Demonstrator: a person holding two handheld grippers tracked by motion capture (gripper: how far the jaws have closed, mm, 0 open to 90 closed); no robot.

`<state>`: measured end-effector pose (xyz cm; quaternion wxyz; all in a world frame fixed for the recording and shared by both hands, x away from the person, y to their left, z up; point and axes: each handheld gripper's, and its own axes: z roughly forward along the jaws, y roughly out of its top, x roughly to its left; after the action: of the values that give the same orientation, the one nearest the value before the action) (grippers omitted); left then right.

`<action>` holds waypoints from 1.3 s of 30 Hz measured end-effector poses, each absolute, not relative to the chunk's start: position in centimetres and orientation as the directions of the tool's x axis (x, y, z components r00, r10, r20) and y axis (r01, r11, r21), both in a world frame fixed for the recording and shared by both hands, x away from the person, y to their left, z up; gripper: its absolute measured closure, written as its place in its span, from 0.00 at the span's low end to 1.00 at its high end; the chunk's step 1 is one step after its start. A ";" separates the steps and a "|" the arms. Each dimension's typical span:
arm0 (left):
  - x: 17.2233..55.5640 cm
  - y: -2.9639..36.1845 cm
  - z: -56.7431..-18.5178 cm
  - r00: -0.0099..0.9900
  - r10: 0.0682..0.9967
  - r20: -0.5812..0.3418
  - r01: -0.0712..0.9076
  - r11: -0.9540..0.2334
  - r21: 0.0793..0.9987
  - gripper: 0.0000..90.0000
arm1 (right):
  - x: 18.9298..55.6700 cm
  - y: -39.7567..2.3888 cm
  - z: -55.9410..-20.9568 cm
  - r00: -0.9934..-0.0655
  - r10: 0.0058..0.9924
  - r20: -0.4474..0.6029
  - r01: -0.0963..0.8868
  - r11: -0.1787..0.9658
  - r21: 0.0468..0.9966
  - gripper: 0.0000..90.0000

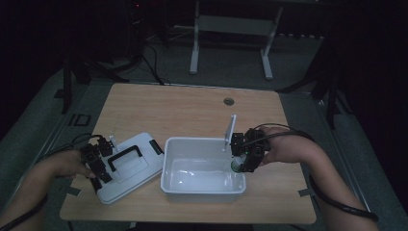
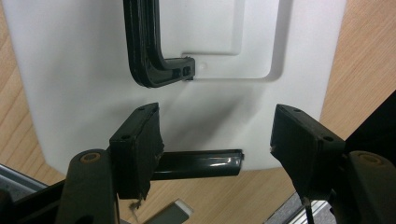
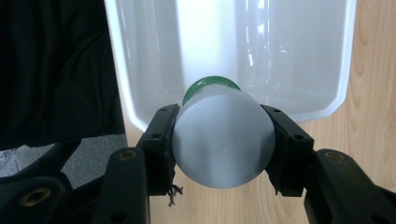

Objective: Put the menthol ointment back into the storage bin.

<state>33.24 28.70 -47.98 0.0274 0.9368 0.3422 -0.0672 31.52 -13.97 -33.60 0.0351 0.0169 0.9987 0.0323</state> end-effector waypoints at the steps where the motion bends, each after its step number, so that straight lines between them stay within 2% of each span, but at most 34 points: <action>1: 33.2 28.7 -48.0 0.756 0.639 -0.143 0.646 -0.763 0.006 0.37 | 31.6 -13.8 -33.7 -0.997 0.038 -0.068 0.034 0.997 0.063 0.56; 16: 33.2 28.8 -48.3 0.755 0.639 -0.145 0.646 -0.763 0.003 0.37 | 32.3 -11.6 -38.7 -0.999 0.021 -0.035 0.021 1.000 0.012 0.56; 39: 33.3 28.6 -48.0 0.756 0.639 -0.141 0.646 -0.764 0.002 0.37 | 33.7 -9.2 -44.2 -0.999 0.033 -0.012 0.033 0.999 -0.026 0.56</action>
<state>33.35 28.58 -47.99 0.0253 0.9368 0.3428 -0.0658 33.66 -9.15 -44.18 0.0056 0.0167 0.9998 -0.0130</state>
